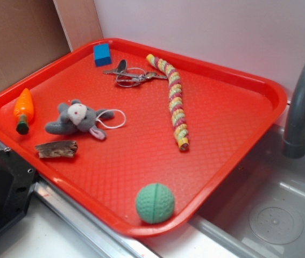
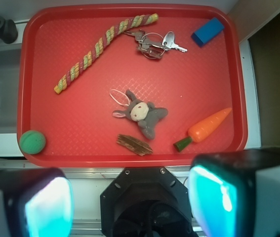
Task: Grab the carrot.
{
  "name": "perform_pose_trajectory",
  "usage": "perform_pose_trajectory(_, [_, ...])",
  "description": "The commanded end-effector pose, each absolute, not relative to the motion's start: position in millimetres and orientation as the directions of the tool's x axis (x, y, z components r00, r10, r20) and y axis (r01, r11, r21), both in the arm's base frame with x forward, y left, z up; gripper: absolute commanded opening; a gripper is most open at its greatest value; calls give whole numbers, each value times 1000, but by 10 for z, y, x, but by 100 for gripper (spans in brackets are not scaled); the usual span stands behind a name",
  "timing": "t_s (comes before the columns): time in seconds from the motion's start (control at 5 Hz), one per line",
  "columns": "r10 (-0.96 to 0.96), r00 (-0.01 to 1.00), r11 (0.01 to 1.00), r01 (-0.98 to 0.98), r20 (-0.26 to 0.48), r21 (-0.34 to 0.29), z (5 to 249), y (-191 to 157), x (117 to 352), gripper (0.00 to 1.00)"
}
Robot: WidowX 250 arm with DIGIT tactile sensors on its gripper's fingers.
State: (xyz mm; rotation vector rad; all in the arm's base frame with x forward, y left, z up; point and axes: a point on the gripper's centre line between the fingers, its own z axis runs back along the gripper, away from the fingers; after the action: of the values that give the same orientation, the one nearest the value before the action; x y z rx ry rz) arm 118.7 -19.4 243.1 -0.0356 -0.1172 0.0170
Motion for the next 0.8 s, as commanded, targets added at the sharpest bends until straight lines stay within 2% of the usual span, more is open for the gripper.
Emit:
perform_pose_trajectory(0.0, [19,993,999,-15,117,-37,2431,-194,1187,100])
perform_pose_trajectory(0.2, [258,966,965,-259,18,31,1971,306,1236,100])
perform_pose_trajectory(0.4, [489,869,872,-490,79,-11,1806,761,1170,100])
perform_pose_trajectory(0.6, [668,729,736,-677,152,14,1615,912,1210,100])
